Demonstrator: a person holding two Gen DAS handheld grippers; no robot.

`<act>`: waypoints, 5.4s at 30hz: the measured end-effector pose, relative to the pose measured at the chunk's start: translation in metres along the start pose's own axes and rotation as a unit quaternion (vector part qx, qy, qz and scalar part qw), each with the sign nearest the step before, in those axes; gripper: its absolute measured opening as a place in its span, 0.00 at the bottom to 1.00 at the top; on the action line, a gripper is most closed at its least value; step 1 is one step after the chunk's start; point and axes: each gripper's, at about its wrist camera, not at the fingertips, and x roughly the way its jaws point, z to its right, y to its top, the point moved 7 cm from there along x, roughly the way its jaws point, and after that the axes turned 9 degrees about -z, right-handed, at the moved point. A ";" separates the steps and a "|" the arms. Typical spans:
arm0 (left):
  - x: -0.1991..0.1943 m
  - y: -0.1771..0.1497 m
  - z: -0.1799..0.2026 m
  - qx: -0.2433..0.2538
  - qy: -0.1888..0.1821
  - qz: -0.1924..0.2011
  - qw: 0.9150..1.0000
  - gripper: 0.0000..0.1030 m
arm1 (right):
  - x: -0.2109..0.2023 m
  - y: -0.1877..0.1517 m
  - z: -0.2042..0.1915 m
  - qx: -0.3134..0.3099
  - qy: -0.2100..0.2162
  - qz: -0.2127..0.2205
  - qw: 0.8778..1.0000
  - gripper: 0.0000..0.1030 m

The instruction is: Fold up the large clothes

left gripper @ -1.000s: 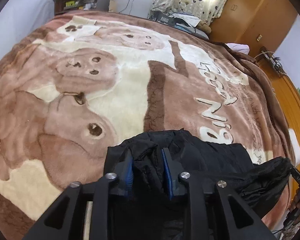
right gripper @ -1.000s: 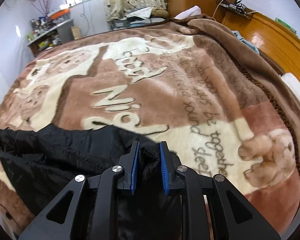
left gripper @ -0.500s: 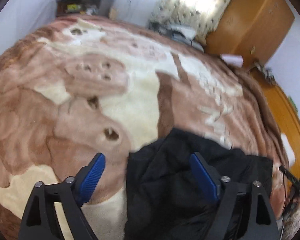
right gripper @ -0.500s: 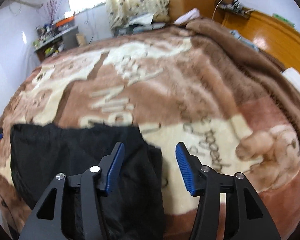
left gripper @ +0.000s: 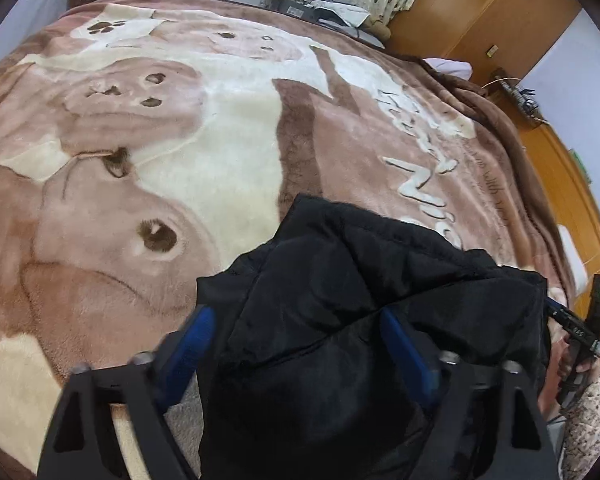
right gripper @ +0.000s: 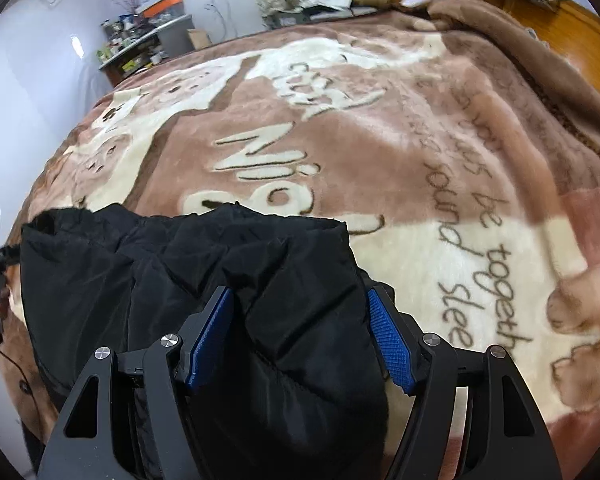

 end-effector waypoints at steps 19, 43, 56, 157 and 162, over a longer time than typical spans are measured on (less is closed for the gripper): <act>0.040 -0.003 0.005 0.052 0.200 0.001 0.978 0.30 | 0.052 -0.001 -0.005 -0.006 -0.114 -0.052 0.992 0.21; -0.057 -0.035 0.063 0.006 0.130 0.109 0.986 0.73 | -0.067 -0.014 -0.072 0.005 -0.104 0.101 0.989 0.59; 0.048 -0.071 0.108 0.078 0.167 0.028 0.982 0.81 | 0.041 -0.055 -0.128 -0.042 -0.103 0.040 0.993 0.61; 0.092 -0.078 -0.039 0.001 -0.017 -0.144 0.989 1.00 | 0.073 -0.093 0.025 0.082 0.181 -0.099 0.975 0.92; 0.098 -0.077 -0.029 0.011 -0.006 -0.149 0.989 1.00 | 0.077 -0.100 0.023 0.081 0.195 -0.099 0.972 0.87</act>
